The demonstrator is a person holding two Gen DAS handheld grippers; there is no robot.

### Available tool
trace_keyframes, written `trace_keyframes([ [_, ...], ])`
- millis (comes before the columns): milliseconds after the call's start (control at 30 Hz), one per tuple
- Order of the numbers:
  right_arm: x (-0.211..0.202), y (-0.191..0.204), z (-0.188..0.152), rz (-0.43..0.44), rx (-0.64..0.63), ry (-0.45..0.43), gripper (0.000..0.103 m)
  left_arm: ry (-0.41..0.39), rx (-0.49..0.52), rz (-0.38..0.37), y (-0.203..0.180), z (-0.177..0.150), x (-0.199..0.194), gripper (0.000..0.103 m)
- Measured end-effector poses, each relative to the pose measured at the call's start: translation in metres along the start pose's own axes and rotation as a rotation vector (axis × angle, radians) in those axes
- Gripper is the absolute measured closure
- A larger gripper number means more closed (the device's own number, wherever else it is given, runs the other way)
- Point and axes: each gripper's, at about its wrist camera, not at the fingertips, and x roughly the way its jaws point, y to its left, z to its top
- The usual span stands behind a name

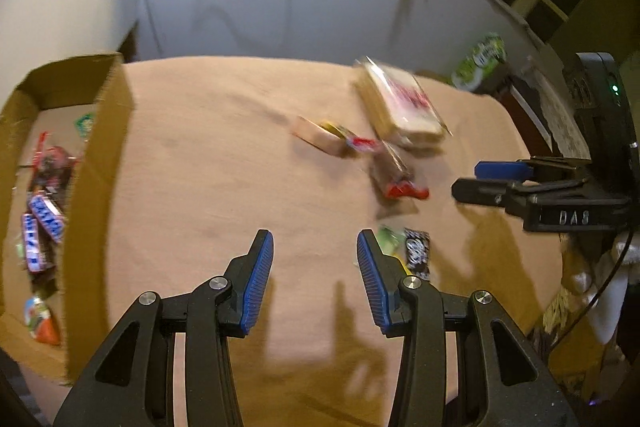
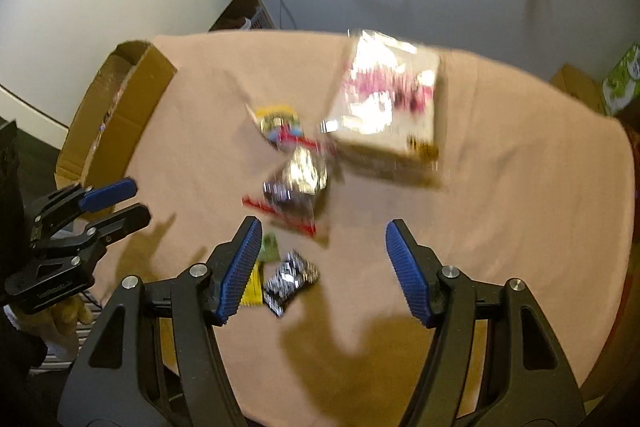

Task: Organize snacks
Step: 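Grasp the light-green candy pack with the left tool while the right tool grasps the black-wrapped candy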

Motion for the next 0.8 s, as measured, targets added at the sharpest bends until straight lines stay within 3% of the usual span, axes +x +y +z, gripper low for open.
trace_keyframes([
  [100,0.007,-0.003,-0.020,0.013,0.024,0.028,0.041,0.030,0.034,-0.011,-0.008,0.000,0.009,0.062],
  [167,0.014,-0.001,-0.030,0.013,0.035,0.045,0.055,0.043,0.050,-0.018,-0.013,-0.001,0.013,0.068],
  [400,0.039,0.013,-0.047,0.013,0.088,0.079,0.062,0.089,0.133,-0.025,-0.026,-0.009,0.028,0.071],
  [700,0.064,0.035,-0.037,-0.051,0.084,0.093,0.065,0.116,0.167,-0.036,-0.031,-0.009,0.036,0.071],
  [800,0.067,0.040,-0.036,-0.081,0.058,0.092,0.075,0.129,0.185,-0.043,-0.035,-0.008,0.041,0.071],
])
